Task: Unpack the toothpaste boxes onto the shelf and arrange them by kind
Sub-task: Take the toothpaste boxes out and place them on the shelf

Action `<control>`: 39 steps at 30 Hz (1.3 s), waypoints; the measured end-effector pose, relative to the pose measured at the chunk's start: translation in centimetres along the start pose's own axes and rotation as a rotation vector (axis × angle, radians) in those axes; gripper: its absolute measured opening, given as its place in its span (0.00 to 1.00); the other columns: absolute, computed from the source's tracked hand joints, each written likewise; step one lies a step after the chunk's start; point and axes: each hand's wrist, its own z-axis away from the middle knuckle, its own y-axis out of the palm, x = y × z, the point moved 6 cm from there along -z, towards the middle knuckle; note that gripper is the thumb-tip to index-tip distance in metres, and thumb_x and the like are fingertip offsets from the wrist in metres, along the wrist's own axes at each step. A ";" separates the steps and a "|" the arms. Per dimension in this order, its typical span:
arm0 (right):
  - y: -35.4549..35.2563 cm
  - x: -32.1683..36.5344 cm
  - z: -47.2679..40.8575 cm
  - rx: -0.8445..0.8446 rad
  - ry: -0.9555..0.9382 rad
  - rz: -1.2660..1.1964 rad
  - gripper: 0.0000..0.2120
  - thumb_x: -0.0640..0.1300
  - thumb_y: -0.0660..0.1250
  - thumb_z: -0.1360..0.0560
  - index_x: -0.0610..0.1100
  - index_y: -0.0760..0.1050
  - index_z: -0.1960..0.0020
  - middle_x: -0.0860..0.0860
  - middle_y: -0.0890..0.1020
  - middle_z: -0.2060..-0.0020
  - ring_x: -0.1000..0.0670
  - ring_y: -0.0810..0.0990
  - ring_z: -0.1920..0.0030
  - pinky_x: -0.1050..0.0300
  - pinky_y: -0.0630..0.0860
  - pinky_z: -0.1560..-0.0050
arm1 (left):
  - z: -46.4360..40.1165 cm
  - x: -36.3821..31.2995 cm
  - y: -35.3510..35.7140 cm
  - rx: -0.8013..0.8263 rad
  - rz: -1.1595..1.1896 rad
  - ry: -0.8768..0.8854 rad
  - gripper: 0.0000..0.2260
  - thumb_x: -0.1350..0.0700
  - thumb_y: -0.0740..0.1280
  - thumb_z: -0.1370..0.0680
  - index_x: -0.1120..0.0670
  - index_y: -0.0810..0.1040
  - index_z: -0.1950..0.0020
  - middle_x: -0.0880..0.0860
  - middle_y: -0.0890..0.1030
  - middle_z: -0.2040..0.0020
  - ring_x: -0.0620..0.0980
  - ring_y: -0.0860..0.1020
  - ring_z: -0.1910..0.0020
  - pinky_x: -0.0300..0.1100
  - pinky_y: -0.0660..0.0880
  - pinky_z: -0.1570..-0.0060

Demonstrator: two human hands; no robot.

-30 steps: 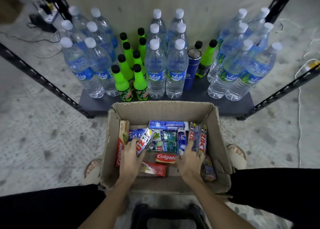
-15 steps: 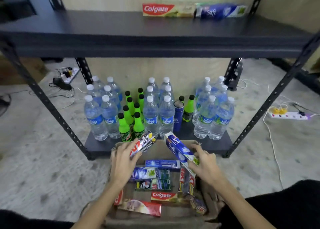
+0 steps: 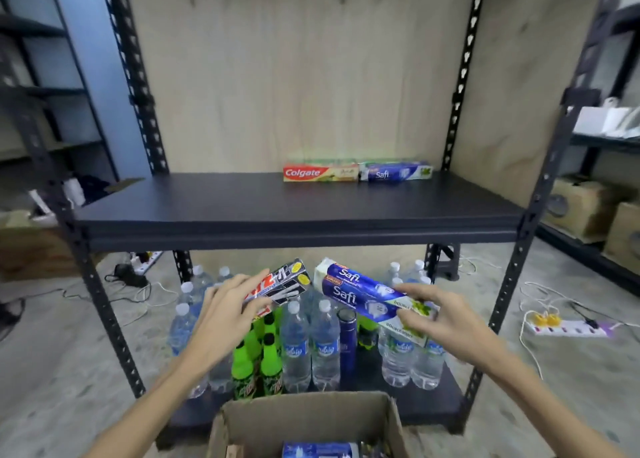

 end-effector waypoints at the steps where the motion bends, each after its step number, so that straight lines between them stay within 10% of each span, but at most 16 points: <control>1: -1.2 0.6 -0.8 -0.012 -0.015 -0.015 0.17 0.45 0.72 0.24 0.56 0.79 0.36 0.61 0.82 0.44 0.63 0.80 0.45 0.65 0.77 0.47 | -1.2 -0.6 -1.0 -0.020 0.001 0.027 0.28 0.34 0.54 0.23 0.42 0.70 0.25 0.38 0.75 0.47 0.44 0.75 0.44 0.48 0.67 0.43; 4: -4.7 2.0 -3.1 -0.059 -0.066 -0.041 0.16 0.46 0.72 0.24 0.57 0.80 0.37 0.61 0.84 0.46 0.55 0.84 0.48 0.49 0.81 0.50 | -4.5 -2.2 -4.3 -0.094 -0.018 0.090 0.28 0.35 0.55 0.24 0.41 0.72 0.26 0.38 0.76 0.46 0.46 0.76 0.43 0.48 0.67 0.44; 9: -9.3 3.7 -6.9 -0.087 -0.158 -0.005 0.14 0.45 0.72 0.23 0.54 0.81 0.38 0.66 0.84 0.58 0.63 0.80 0.65 0.70 0.71 0.65 | -9.4 -4.4 -8.5 -0.138 -0.073 0.206 0.25 0.38 0.54 0.21 0.42 0.71 0.26 0.38 0.76 0.44 0.44 0.75 0.46 0.51 0.69 0.41; 16: -11.1 2.0 -13.6 -0.043 -0.190 0.065 0.12 0.48 0.68 0.21 0.58 0.79 0.38 0.64 0.80 0.66 0.58 0.71 0.69 0.64 0.67 0.64 | -16.4 -4.7 -7.0 0.042 -0.235 0.240 0.19 0.48 0.58 0.16 0.43 0.68 0.24 0.45 0.75 0.38 0.47 0.74 0.41 0.48 0.63 0.39; 19: -11.2 -0.1 -15.5 -0.004 -0.190 0.097 0.14 0.51 0.67 0.20 0.62 0.77 0.36 0.67 0.82 0.48 0.63 0.80 0.49 0.56 0.74 0.44 | -18.4 -4.6 -5.4 0.124 -0.252 0.233 0.19 0.50 0.60 0.16 0.43 0.68 0.24 0.45 0.75 0.37 0.46 0.76 0.43 0.50 0.65 0.37; 22: -12.0 -2.3 -17.1 -0.033 -0.161 0.205 0.14 0.53 0.63 0.19 0.67 0.74 0.35 0.68 0.78 0.39 0.62 0.73 0.35 0.47 0.59 0.28 | -19.8 -4.7 -4.3 0.146 -0.204 0.253 0.19 0.50 0.61 0.16 0.42 0.70 0.25 0.44 0.76 0.37 0.45 0.77 0.44 0.52 0.67 0.35; 29: -11.9 -5.1 -19.2 -0.121 -0.117 0.319 0.17 0.51 0.62 0.17 0.72 0.71 0.35 0.71 0.74 0.43 0.59 0.63 0.34 0.50 0.53 0.34 | -20.2 -6.2 -2.7 0.035 -0.007 0.253 0.20 0.46 0.66 0.19 0.41 0.70 0.27 0.41 0.79 0.34 0.47 0.78 0.38 0.54 0.70 0.33; 39: -9.0 -3.2 -20.2 -0.298 -0.225 0.518 0.28 0.74 0.64 0.29 0.66 0.70 0.32 0.63 0.75 0.37 0.57 0.63 0.36 0.54 0.52 0.40 | -20.6 -6.3 -2.2 -0.088 0.170 0.266 0.08 0.51 0.72 0.22 0.45 0.79 0.44 0.40 0.73 0.39 0.40 0.72 0.36 0.46 0.71 0.36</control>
